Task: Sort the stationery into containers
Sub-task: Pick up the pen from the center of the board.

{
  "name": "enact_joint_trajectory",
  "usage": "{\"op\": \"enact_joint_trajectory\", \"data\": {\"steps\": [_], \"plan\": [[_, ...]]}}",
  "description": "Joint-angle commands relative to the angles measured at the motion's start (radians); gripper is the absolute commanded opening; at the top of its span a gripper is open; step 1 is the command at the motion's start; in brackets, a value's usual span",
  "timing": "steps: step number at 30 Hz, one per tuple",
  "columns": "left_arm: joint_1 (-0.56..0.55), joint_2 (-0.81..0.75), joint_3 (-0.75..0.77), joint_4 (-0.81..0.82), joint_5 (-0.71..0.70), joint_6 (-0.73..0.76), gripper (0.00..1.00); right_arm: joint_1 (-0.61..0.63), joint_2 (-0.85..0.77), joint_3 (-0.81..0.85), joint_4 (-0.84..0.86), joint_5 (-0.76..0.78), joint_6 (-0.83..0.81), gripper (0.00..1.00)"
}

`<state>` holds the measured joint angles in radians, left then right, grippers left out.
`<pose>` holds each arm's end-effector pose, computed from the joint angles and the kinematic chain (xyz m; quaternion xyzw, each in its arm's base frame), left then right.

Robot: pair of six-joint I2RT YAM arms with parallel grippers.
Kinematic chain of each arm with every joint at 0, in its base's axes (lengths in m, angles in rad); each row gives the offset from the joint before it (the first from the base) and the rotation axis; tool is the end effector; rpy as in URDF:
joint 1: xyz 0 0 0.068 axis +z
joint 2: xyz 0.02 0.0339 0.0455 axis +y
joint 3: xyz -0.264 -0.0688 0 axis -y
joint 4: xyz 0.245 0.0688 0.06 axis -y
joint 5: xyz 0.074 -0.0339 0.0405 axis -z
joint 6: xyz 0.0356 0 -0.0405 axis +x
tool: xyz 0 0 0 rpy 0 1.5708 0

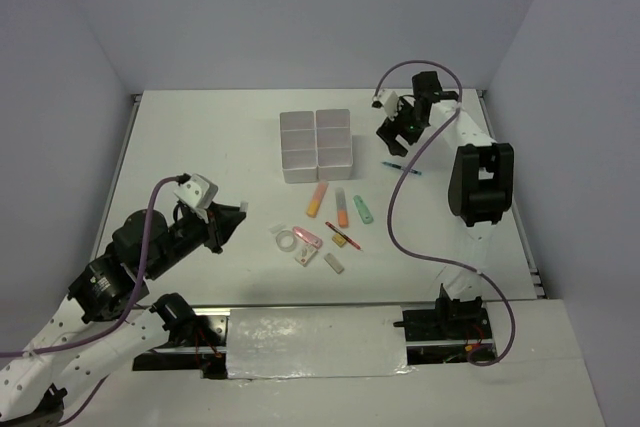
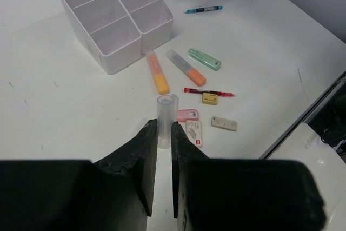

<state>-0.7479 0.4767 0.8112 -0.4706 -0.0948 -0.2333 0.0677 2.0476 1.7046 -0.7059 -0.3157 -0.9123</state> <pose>0.0797 -0.0693 0.3569 0.1614 0.7359 -0.2779 0.5960 0.4441 0.0412 0.2287 -0.4848 0.8228 0.0341 0.2947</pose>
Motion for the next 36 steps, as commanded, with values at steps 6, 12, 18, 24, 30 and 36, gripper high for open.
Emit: {"op": "enact_joint_trajectory", "data": {"steps": [6,12,18,24,30,36], "plan": [[0.002,0.022,0.002,0.038,0.013,0.025,0.00,0.003,0.088,0.081,-0.170,-0.005,0.009,0.91],[0.002,0.017,0.002,0.038,0.000,0.028,0.00,0.006,0.137,0.104,-0.219,0.055,0.024,0.90],[0.002,0.023,0.003,0.035,-0.016,0.019,0.00,-0.008,0.170,0.062,-0.179,0.129,0.024,0.90],[0.002,0.028,0.003,0.036,0.006,0.026,0.00,-0.011,0.270,0.167,-0.248,0.110,0.030,0.85],[0.004,0.023,0.003,0.040,0.006,0.029,0.00,-0.020,0.289,0.176,-0.259,0.098,0.030,0.43],[0.005,0.025,0.005,0.038,0.006,0.025,0.00,-0.014,0.191,0.096,-0.202,0.184,0.032,0.06]]}}
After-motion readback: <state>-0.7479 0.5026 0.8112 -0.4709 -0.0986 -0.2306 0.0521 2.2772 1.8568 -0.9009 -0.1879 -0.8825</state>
